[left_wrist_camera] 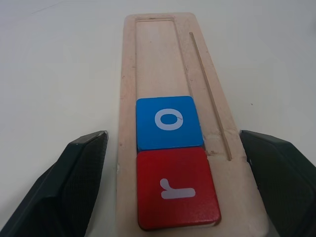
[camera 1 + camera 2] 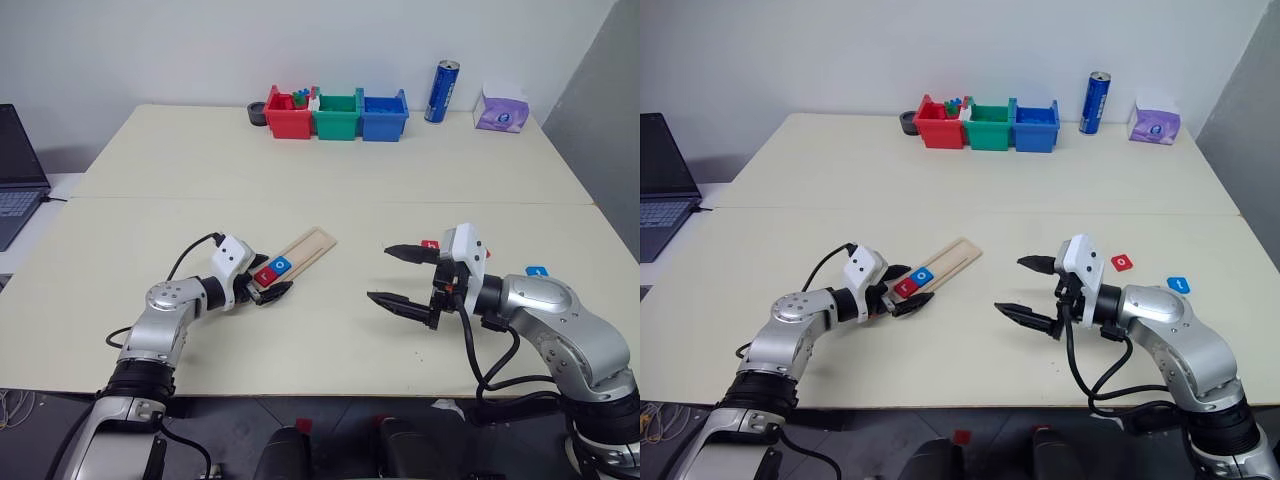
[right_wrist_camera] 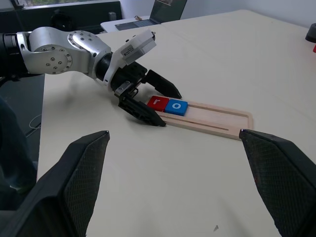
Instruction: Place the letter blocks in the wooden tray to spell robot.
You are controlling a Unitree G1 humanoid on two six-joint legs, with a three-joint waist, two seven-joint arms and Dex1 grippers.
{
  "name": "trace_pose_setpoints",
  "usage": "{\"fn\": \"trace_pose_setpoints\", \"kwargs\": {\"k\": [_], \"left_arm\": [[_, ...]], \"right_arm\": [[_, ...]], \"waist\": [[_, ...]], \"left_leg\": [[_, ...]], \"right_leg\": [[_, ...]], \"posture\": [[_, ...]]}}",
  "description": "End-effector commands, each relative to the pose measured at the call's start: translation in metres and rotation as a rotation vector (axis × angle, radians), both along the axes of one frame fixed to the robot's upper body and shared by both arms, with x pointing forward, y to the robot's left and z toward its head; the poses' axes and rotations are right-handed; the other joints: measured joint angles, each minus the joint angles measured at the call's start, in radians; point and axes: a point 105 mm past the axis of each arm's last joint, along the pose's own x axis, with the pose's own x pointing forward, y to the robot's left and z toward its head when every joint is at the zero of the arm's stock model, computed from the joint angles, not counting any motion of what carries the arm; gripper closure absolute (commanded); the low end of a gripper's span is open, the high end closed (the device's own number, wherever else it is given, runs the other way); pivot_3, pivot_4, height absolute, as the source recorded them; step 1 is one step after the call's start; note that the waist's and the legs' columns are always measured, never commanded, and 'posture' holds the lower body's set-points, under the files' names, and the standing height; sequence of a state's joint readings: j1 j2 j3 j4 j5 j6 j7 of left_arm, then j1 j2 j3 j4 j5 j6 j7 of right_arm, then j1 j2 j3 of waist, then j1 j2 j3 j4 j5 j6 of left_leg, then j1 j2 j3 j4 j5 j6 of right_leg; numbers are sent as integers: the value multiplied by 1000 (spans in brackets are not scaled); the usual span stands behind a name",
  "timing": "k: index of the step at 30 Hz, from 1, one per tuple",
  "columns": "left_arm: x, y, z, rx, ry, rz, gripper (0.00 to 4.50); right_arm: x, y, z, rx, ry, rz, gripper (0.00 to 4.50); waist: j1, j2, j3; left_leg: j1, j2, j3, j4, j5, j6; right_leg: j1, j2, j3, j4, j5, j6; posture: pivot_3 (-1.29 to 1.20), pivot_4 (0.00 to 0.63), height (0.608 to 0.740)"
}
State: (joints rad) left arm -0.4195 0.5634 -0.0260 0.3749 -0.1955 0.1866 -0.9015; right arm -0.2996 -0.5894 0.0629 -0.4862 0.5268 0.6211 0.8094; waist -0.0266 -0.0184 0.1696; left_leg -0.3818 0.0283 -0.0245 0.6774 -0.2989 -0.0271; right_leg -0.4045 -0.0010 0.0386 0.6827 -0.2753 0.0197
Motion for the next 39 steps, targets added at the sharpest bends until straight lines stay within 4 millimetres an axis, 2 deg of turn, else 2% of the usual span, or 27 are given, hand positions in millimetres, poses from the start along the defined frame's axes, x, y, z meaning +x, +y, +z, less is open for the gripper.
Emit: {"fn": "trace_pose_setpoints", "kwargs": {"k": [1,3,11,15,20,28,39], "left_arm": [[-3,8,-16,24,65,20,604],[-3,8,-15,22,64,20,1108],[0,4,-11,17,37,-5,1104],[-8,-9,3,24,-19,-134,1104],[-28,-33,15,76,-86,-391,1104],[-46,-47,15,110,-61,-644,1104],[-39,-67,4,113,-53,-757,1104]], "right_arm": [[-5,4,11,1,-60,21,0],[-4,4,11,2,-61,20,0],[-4,2,9,1,-63,9,0],[-4,-3,10,-8,-69,2,0],[-10,-16,3,-64,-88,0,0],[-28,-28,-10,-112,-48,52,0],[-26,-22,-10,-104,-63,57,0]], "waist": [[0,0,0],[0,0,0],[0,0,0],[0,0,0],[3,0,0],[-1,-1,1],[-1,-1,1]], "left_leg": [[0,0,0,0,0,0],[0,0,0,0,0,0],[0,0,0,0,0,0],[-1,0,0,0,0,0],[-2,0,0,0,0,0],[-2,0,0,0,0,0],[-2,0,1,0,0,0]], "right_leg": [[0,0,0,0,0,0],[0,0,0,0,0,0],[0,0,0,0,0,0],[0,0,0,-1,0,0],[-1,-1,0,-2,0,0],[-1,1,0,-2,0,0],[-1,2,-1,-2,0,0]], "posture": [[0,150,740],[0,150,740],[0,150,740],[0,150,740],[0,150,740],[0,150,740],[0,150,740]]}}
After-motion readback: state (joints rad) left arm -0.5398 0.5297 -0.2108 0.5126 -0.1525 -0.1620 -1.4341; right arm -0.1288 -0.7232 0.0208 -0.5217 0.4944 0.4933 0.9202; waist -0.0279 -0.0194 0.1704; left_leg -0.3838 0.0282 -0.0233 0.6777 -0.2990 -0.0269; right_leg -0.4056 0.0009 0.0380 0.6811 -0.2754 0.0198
